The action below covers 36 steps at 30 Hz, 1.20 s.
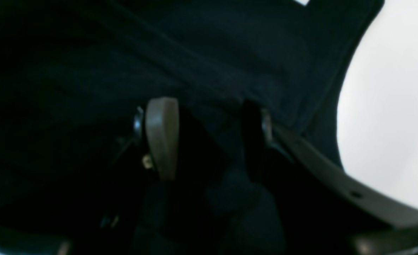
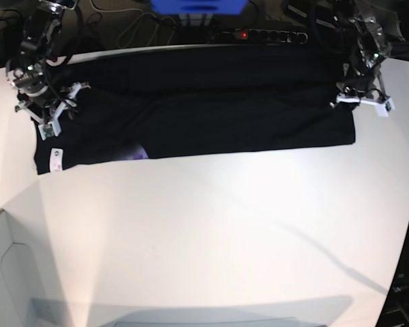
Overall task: Fold the T-shirt properly
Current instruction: 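Lift the end held by the left gripper and fold it toward the right gripper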
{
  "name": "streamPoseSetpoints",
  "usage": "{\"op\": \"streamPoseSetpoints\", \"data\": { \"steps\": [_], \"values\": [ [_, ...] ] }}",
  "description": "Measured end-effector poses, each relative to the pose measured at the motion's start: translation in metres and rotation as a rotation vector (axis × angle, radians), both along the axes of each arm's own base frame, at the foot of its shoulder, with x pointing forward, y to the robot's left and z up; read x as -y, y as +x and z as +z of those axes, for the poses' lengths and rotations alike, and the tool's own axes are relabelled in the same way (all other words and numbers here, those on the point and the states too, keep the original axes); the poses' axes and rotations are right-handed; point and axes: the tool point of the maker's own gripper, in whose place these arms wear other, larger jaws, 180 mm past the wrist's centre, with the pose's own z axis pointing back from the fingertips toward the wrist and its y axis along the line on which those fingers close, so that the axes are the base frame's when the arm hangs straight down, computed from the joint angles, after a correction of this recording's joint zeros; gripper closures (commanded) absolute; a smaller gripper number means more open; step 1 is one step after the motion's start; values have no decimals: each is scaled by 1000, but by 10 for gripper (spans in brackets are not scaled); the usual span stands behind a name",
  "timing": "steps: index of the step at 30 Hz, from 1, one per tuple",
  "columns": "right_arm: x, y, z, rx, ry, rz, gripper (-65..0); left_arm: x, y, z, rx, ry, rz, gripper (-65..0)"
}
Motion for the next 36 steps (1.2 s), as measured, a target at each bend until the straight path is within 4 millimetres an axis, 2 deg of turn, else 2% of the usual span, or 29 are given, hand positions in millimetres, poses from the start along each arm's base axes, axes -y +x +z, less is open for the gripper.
{"op": "streamPoseSetpoints", "data": {
  "steps": [5, 10, 13, 19, 21, 25, 36],
  "values": [
    [0, 4, -1, 4, 6, -3, -298, 20, 13, 42, 127, -23, -57, 0],
    [0, 4, -1, 5, 7, -4, -298, 59, 25, 62, 199, -95, -150, 0],
    [0, 4, -1, 6, 7, -4, -298, 94, 33, 61, 209, -149, -234, 0],
    [0, 4, -1, 6, 7, -4, -298, 188, 31, 46, 170, -307, -442, 0],
    [0, 4, -1, 6, 7, -4, -298, 213, 31, 46, 168, -347, -499, 0],
    [0, 4, -1, 6, 7, -4, -298, 245, 35, 52, 185, -389, -580, 0],
    [0, 5, 0, 6, 7, -4, -298, 314, 54, 73, 244, -422, -795, 0]
  ]
}}
